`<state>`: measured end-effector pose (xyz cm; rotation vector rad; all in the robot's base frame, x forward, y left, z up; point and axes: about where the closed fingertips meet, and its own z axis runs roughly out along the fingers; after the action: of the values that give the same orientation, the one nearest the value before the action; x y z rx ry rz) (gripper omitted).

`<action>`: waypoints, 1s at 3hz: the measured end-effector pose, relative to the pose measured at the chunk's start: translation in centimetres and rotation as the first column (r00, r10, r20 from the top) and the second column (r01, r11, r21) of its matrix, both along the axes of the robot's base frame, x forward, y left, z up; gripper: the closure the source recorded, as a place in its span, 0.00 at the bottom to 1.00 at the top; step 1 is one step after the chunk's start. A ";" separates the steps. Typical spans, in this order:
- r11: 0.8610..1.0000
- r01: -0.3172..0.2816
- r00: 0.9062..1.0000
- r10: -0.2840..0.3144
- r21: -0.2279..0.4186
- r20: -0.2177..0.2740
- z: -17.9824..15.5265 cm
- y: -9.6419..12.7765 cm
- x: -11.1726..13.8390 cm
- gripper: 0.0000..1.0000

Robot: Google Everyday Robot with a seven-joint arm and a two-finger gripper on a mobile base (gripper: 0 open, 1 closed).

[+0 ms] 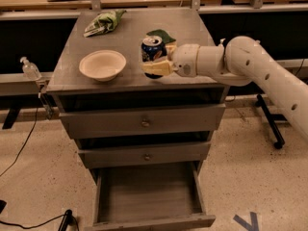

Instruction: Place pepsi can into bottom drawer

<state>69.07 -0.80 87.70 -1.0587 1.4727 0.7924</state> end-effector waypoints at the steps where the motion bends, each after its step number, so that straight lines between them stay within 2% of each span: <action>1: 0.991 -0.007 0.996 0.019 -0.136 0.086 2.0 -0.8 -1.9 1.00; 2: 0.937 -0.043 0.992 0.082 -0.348 0.097 2.5 -1.2 -5.0 1.00; 3: 0.883 -0.056 0.994 0.091 -0.466 0.053 0.8 -4.8 -6.3 1.00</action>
Offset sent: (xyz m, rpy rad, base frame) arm -0.1634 -0.0979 -0.0188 -0.8847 0.0998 0.3578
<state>62.77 -5.64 88.49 -1.4938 1.6074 0.4491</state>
